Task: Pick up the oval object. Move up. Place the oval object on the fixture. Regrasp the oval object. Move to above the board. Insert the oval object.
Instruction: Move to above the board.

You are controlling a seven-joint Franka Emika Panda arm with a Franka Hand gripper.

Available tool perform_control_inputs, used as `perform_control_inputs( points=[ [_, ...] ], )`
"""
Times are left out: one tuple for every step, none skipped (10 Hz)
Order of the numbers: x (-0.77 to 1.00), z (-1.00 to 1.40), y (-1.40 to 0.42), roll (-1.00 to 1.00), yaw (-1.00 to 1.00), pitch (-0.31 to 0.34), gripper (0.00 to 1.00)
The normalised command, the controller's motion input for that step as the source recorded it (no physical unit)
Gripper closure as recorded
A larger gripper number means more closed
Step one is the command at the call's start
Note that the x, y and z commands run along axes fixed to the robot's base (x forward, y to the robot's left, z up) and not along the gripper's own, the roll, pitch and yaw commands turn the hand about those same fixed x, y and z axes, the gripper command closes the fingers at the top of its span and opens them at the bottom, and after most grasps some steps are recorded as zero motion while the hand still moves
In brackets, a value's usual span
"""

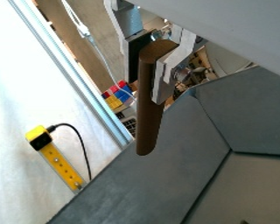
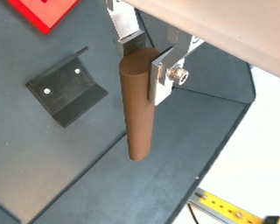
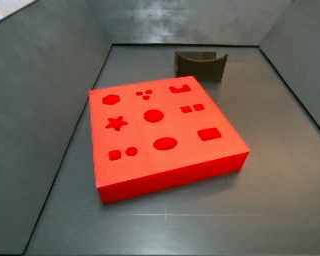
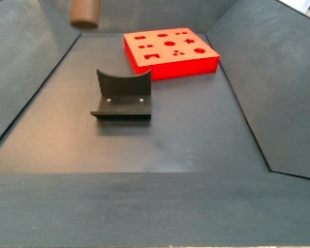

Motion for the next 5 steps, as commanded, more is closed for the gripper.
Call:
perform_control_inputs(
  points=[
    [-0.52,0.1,-1.0,-0.54,1.0,0.06,1.0],
    [-0.51,0.08,-1.0,-0.53,1.0,0.05,1.0],
    [-0.5,0.09,-1.0,-0.51,1.0,0.023,1.0],
    [-0.5,0.08,-1.0,-0.51,1.0,-0.002,1.0],
    [-0.49,0.09,-1.0,-0.49,1.0,-0.039,1.0]
  ],
)
